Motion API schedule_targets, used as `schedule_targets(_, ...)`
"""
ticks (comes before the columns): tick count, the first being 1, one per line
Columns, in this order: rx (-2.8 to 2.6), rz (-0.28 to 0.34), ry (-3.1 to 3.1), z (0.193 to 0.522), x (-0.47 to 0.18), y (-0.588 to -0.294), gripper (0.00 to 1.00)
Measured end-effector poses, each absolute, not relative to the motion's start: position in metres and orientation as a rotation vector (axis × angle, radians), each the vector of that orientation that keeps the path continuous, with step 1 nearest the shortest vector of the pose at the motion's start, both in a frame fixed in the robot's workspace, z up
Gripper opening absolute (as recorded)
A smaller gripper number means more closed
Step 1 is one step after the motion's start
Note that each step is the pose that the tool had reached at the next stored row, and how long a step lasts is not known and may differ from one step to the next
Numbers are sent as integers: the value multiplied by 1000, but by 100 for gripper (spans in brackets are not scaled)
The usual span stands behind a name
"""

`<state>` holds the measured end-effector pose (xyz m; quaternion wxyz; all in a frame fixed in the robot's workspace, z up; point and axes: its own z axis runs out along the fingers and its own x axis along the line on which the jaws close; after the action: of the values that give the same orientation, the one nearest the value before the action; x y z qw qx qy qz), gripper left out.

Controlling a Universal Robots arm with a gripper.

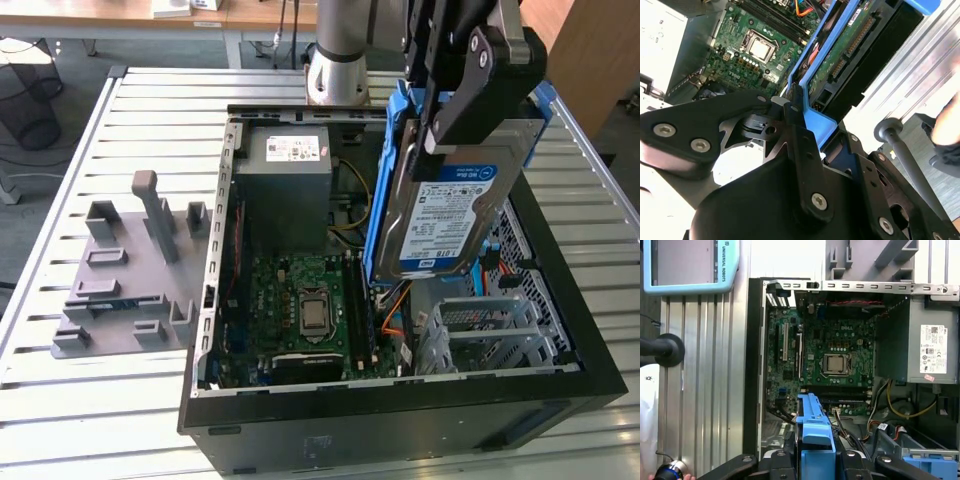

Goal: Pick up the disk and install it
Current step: 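Insert the disk into the insertion slot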

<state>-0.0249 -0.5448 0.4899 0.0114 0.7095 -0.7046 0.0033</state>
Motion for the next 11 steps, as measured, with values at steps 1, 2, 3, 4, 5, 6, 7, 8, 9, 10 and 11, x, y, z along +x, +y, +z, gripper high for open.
schedule_targets(1, 2213, 10, -2197, 490, -25, -545, 36)
schedule_targets(2, 2213, 10, -2197, 490, -25, -545, 36)
schedule_targets(3, 2213, 10, -2197, 490, -25, -545, 36)
schedule_targets(4, 2213, 10, -2197, 490, -25, -545, 36)
schedule_targets(5, 2213, 10, -2197, 490, -25, -545, 36)
schedule_targets(6, 2213, 10, -2197, 490, -24, -547, 36)
schedule_targets(7, 2213, 10, -2197, 489, -25, -550, 36)
schedule_targets(8, 2213, 10, -2197, 488, -25, -554, 36)
schedule_targets(9, 2213, 10, -2197, 488, -25, -558, 36)
schedule_targets(10, 2213, 10, -2197, 486, -24, -560, 36)
schedule_targets(11, 2213, 10, -2197, 485, -23, -560, 36)
